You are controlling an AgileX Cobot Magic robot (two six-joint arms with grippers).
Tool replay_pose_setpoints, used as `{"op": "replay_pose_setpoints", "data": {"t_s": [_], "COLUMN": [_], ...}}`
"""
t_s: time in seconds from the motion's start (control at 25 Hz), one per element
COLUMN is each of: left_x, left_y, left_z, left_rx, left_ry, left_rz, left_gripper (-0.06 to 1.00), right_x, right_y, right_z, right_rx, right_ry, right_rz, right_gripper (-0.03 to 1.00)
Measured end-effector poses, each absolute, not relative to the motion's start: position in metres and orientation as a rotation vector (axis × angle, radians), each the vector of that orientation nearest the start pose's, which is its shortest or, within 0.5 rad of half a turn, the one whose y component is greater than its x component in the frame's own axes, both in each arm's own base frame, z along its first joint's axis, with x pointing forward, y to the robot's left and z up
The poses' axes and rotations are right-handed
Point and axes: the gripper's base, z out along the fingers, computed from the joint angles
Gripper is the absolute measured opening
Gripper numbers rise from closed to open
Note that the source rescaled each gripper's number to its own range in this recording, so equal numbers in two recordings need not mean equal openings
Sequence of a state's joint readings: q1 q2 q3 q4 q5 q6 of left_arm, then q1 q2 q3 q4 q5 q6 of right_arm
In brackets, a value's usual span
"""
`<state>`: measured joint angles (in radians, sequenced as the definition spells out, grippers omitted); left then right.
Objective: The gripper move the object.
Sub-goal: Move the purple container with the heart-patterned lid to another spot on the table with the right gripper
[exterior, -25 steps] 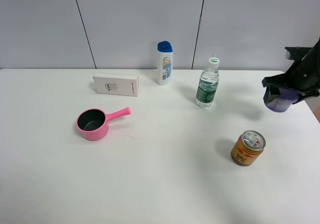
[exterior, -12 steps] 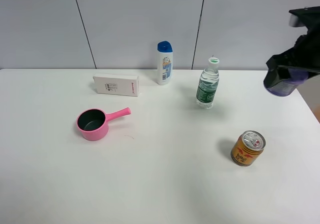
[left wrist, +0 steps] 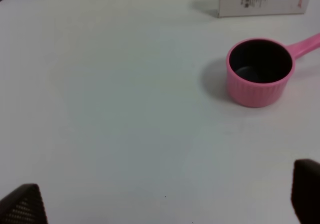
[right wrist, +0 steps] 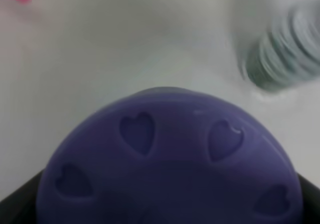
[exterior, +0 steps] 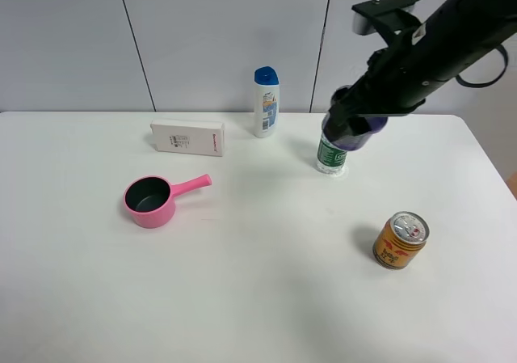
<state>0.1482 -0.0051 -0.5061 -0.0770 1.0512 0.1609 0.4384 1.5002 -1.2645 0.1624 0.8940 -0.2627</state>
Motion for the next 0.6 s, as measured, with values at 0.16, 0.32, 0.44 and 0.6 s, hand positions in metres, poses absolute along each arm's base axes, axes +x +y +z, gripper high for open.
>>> {"op": "replay_pose_setpoints", "data": {"t_s": [0.16,0.32,0.44,0.6], "left_x": [-0.005,-0.005,-0.005,-0.005], "left_y": [-0.007,-0.007,-0.007,-0.007], "left_z": [0.280,0.280,0.280,0.280], "left_rx": [0.016,0.016,0.016,0.016], "left_ry": [2.023,2.023,2.023,2.023], "left_rz": [0.104,0.104,0.104,0.104], "left_gripper": [1.00,1.00,1.00,1.00], "right_x": [0.293,0.314,0.336,0.370], "right_y": [0.173,0.196,0.212,0.233], "right_z": [0.292,0.254,0.233,0.217], "right_rx": [-0.861,-0.877,-0.892,-0.904], "right_ry": [2.442,2.457,2.492,2.501], "right_rz": [0.282,0.284,0.279,0.275], "right_gripper": [0.01,0.01,0.01,0.01]}}
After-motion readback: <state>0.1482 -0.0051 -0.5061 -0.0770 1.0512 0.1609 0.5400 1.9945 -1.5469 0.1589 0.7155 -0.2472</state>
